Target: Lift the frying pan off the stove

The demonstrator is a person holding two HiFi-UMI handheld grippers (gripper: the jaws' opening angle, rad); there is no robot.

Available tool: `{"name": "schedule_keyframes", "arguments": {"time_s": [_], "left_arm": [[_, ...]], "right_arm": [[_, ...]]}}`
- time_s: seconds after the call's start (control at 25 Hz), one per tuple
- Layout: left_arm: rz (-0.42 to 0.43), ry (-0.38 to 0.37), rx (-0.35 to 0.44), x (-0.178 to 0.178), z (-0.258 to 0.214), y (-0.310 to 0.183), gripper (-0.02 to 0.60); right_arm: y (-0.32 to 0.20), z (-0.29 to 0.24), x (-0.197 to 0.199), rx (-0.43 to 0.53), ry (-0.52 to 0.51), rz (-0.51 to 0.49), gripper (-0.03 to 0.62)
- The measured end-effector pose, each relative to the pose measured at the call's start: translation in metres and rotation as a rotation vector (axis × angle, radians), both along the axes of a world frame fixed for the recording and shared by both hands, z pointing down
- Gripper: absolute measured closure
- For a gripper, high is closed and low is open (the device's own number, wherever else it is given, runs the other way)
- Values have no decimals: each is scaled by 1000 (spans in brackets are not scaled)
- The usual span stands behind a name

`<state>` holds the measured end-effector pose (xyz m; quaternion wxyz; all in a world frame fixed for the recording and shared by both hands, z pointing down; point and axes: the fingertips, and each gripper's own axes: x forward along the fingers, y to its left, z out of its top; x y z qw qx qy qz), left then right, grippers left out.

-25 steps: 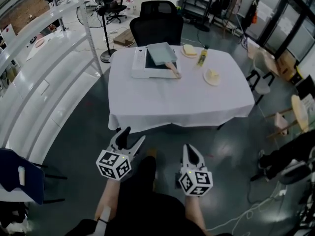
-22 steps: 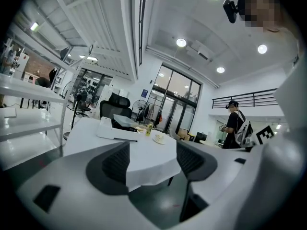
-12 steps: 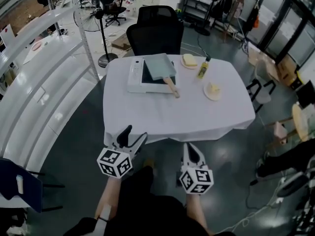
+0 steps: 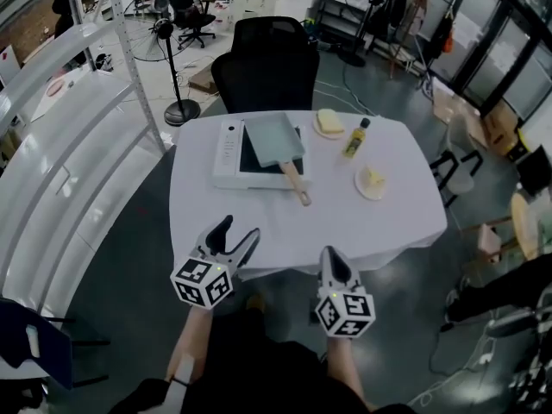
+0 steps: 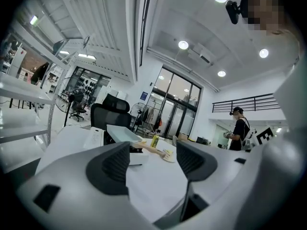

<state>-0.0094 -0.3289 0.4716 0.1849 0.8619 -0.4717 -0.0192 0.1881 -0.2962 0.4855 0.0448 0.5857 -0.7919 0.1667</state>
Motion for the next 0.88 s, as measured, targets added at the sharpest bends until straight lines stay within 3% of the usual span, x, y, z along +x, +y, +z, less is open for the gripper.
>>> {"name": "schedule_keyframes", "arguments": {"time_s": [0.36,0.88], "left_arm": [[13,11,-6,5,6,-66,293],[49,44,-38,13,20,-105,293]], "right_arm": [[-63,5,7,-3,-5,19,589],[-102,17,22,-14,-40,80,589]]}}
